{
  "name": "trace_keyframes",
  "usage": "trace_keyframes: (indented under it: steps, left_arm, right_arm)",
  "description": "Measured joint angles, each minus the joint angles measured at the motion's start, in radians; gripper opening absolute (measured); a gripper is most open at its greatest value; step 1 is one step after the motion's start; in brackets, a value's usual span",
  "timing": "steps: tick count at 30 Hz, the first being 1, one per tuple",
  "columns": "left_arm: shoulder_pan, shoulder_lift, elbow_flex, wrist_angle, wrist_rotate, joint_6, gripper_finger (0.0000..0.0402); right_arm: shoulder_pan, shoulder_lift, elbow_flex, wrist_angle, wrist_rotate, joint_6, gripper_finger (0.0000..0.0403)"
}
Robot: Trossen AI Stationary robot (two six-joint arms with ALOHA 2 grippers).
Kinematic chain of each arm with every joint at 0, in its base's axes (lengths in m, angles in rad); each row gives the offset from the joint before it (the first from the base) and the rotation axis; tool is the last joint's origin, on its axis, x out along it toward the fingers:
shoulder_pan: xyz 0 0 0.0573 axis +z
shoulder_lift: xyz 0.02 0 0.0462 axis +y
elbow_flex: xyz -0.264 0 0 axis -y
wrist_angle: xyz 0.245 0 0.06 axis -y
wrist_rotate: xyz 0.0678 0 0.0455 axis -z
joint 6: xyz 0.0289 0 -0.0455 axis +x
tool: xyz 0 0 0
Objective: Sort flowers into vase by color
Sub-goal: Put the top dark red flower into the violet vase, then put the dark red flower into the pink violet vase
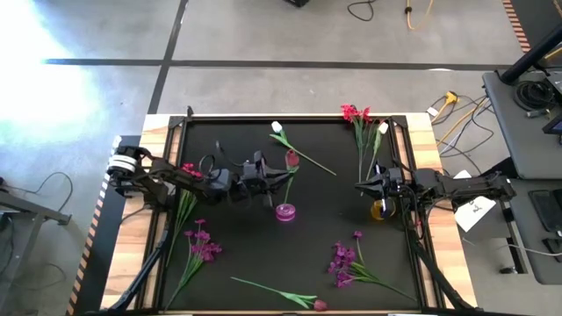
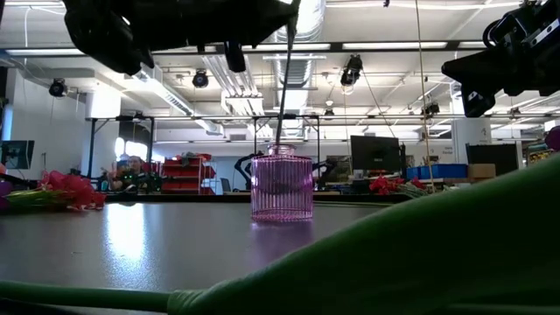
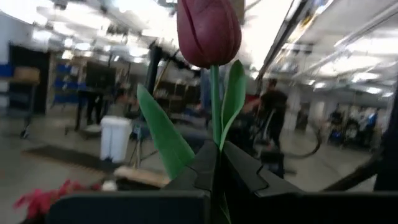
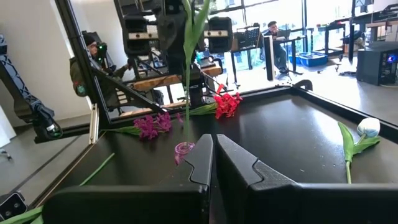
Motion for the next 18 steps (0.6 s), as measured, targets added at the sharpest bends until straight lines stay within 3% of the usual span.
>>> trace_keyframes:
  steps: [3, 8, 18]
  left_arm:
    - [0.000, -0.010, 0.004, -0.084, -0.009, -0.022, 0.0020]
    - [-0.006, -0.085, 0.006, -0.284, -0.008, -0.066, 0.0086]
    - [-0.084, -0.364, 0.080, -0.894, 0.011, -0.159, 0.0186]
  right_arm:
    - [0.000, 0.000, 0.000, 0.000, 0.000, 0.000, 0.0013]
    - [0.000, 0.000, 0.000, 0.000, 0.000, 0.000, 0.0013]
    - [0.000, 0.000, 0.000, 0.000, 0.000, 0.000, 0.0013]
